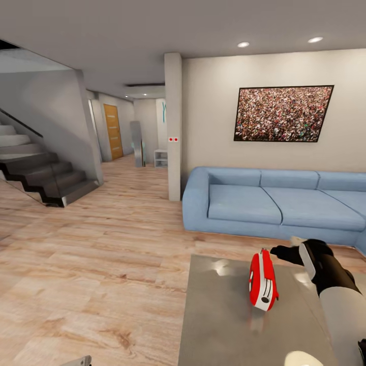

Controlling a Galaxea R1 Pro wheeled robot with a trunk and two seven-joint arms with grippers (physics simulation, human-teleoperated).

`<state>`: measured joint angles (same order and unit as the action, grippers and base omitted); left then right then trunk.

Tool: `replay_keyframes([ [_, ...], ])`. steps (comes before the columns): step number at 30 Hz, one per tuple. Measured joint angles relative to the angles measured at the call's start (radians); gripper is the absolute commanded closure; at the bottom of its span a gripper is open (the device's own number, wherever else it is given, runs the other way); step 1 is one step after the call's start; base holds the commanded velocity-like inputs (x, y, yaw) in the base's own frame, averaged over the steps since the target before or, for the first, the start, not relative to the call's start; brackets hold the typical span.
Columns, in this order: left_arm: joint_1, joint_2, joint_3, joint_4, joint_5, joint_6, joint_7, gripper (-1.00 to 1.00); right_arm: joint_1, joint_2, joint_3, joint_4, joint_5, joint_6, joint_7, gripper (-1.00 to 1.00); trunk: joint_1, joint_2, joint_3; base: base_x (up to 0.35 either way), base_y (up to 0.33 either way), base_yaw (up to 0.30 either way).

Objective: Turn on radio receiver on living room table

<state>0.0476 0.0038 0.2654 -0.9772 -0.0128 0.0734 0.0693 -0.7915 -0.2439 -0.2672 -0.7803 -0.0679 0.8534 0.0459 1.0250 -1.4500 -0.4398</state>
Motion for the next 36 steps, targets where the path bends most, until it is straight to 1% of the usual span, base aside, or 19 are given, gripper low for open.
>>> replay_keyframes([
  [1, 0.000, 0.001, 0.000, 0.000, 0.000, -0.001, 0.001, -1.00, 0.000, 0.000, -0.012, 0.001, 0.003, 0.000, 0.001, -1.00, 0.000, 0.000, 0.000, 0.063, 0.000, 0.000],
  [3, 0.000, 0.001, 0.000, 0.000, 0.000, -0.002, 0.000, -1.00, 0.000, 0.001, -0.008, 0.001, 0.004, 0.000, 0.003, -1.00, 0.000, 0.000, 0.000, 0.041, 0.000, 0.000],
  [4, 0.000, 0.001, 0.000, 0.000, 0.000, -0.002, 0.000, -1.00, 0.000, 0.001, 0.002, 0.001, 0.004, 0.000, 0.005, -1.00, 0.000, 0.000, 0.000, 0.021, 0.000, 0.000],
  [5, 0.000, 0.001, 0.000, 0.000, 0.000, -0.002, 0.000, -1.00, 0.000, 0.001, 0.016, 0.000, 0.004, 0.000, 0.008, -1.00, 0.000, 0.000, 0.000, 0.008, 0.000, 0.000],
  [6, 0.000, 0.001, 0.000, 0.000, 0.000, -0.003, 0.000, -1.00, 0.000, 0.003, 0.047, 0.000, 0.003, 0.000, 0.010, -1.00, 0.000, 0.000, 0.000, 0.005, 0.000, 0.000],
  [7, 0.000, 0.001, 0.000, 0.000, 0.000, -0.003, 0.000, -1.00, 0.000, 0.003, 0.063, 0.000, 0.004, 0.000, 0.011, -1.00, 0.000, 0.000, 0.000, 0.003, 0.000, 0.000],
  [11, 0.000, 0.001, 0.000, 0.000, 0.000, -0.003, 0.000, -1.00, 0.000, 0.008, 0.116, 0.001, 0.001, 0.000, 0.014, -1.00, 0.000, 0.000, 0.000, 0.001, 0.000, 0.000],
  [12, 0.000, 0.001, 0.000, 0.000, 0.000, -0.003, 0.000, -1.00, 0.000, 0.008, 0.120, 0.001, 0.001, 0.000, 0.014, -1.00, 0.000, 0.000, 0.000, 0.000, 0.000, 0.000],
  [15, 0.000, 0.001, 0.000, 0.000, 0.001, -0.003, 0.000, -1.00, 0.000, 0.009, 0.125, 0.001, 0.001, 0.000, 0.014, -1.00, 0.000, 0.000, 0.000, 0.000, 0.000, -0.010],
  [20, 0.000, 0.000, 0.000, 0.000, 0.000, -0.003, 0.000, -1.00, 0.000, 0.009, 0.126, 0.001, 0.001, 0.000, 0.014, -1.00, 0.000, 0.000, 0.000, 0.000, 0.000, -0.160],
  [32, 0.000, -0.002, 0.000, 0.000, 0.001, -0.003, -0.001, -1.00, 0.000, 0.009, 0.126, 0.001, 0.000, 0.000, 0.014, -1.00, 0.000, 0.000, 0.000, 0.000, 0.000, -0.013],
  [36, 0.000, -0.002, 0.000, 0.000, 0.000, -0.003, -0.001, -1.00, 0.000, 0.009, 0.127, 0.001, 0.000, 0.000, 0.014, -1.00, 0.000, 0.000, 0.001, 0.000, 0.000, -0.127],
])
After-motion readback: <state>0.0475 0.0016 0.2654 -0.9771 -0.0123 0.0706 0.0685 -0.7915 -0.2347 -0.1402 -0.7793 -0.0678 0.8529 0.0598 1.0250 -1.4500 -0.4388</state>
